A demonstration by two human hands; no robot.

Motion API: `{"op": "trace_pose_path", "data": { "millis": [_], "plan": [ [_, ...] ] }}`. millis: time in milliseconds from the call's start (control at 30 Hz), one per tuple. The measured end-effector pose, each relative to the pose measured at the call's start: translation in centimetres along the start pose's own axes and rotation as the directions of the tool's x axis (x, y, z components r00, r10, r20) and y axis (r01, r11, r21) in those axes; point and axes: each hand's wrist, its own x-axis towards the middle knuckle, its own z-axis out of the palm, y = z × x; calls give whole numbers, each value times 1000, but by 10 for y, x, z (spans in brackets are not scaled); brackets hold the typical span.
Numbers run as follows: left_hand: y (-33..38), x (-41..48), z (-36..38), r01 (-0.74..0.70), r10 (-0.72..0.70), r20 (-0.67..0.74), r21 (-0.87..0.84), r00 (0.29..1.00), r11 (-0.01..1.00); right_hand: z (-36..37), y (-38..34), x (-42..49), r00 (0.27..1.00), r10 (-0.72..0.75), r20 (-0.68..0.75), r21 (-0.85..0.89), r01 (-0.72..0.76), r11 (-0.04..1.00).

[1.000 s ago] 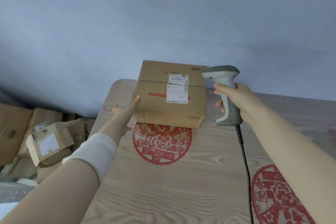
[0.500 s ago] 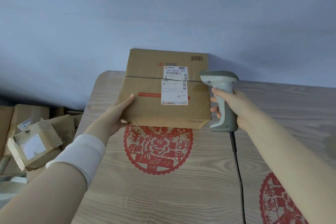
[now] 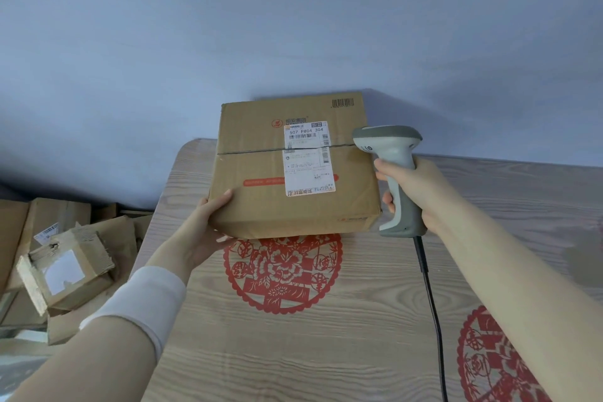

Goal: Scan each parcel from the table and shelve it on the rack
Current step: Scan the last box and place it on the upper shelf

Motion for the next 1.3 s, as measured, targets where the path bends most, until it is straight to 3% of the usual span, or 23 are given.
{"op": "trace_pose_path", "data": {
  "millis": [267,533,1300],
  "plan": [
    [-7,-22,5,-54,54,18,6,998,999,7,-12,-27,987,-153,-51,-100,147,984],
    [-4,-41,7,-180,194,57,-191,979,965,14,-10,-42,950,-290,-112,-137,274,952],
    [-7,-48,10,-67,90,140,-159,986,985,19,-11,-53,926,-339,-166,-147,317,937]
  ]
}}
